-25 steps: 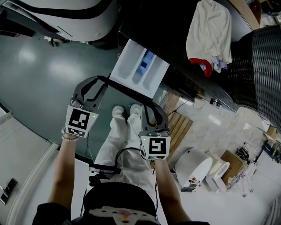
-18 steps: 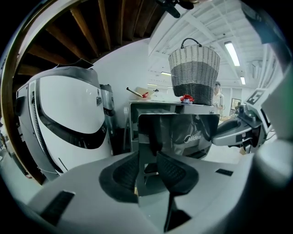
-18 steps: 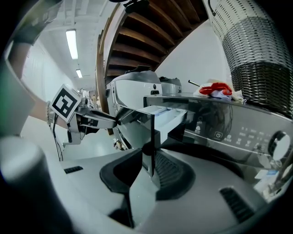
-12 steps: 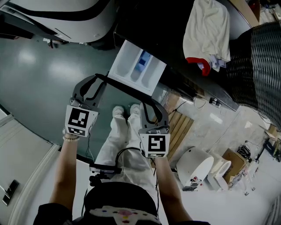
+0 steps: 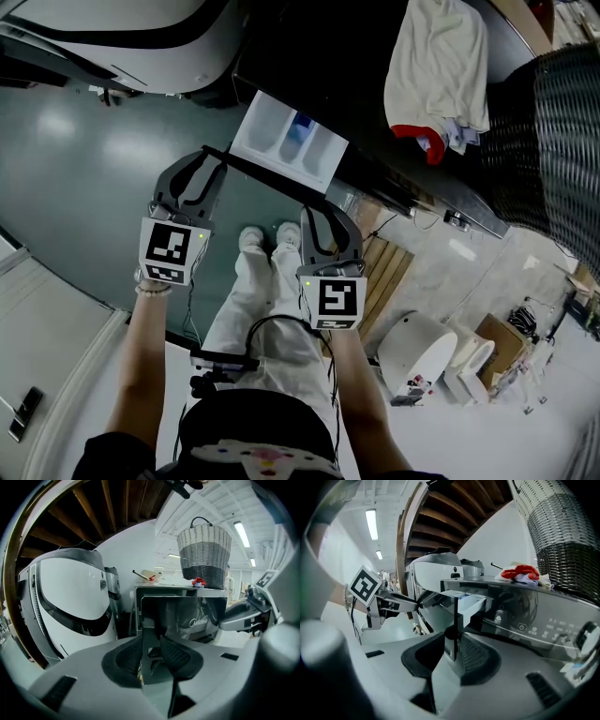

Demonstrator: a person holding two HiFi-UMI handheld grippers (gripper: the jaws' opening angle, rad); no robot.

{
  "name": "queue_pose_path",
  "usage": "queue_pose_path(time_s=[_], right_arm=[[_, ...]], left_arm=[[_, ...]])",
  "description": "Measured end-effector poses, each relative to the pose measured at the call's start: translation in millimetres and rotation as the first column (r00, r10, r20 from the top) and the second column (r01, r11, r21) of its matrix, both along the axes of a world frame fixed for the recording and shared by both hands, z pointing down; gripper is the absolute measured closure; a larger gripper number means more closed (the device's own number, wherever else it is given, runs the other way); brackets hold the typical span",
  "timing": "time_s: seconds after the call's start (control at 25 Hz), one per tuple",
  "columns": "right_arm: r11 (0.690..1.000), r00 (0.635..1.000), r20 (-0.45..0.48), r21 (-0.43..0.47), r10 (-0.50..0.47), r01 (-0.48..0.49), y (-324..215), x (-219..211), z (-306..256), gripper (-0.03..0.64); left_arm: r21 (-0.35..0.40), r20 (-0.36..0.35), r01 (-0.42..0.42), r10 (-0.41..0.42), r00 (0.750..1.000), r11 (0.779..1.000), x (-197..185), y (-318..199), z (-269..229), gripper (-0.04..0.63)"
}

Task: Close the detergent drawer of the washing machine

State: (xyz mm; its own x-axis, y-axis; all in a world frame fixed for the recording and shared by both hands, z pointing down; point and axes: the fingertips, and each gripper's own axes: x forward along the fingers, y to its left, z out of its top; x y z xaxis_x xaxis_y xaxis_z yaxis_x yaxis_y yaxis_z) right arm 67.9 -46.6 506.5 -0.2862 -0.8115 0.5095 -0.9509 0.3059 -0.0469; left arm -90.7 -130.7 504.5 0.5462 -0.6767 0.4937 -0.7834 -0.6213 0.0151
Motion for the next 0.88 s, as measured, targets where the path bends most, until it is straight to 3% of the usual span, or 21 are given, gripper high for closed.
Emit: queue_pose_path(time_s=[0.88], right_arm=[[0.995,0.994,-0.039,-0.021,0.099,-0.1,-39,18,0,0.511]], left_arm=[[0.029,0.02,0.038,-0.039,0.999,0.999,18,-41,-2,0.477]])
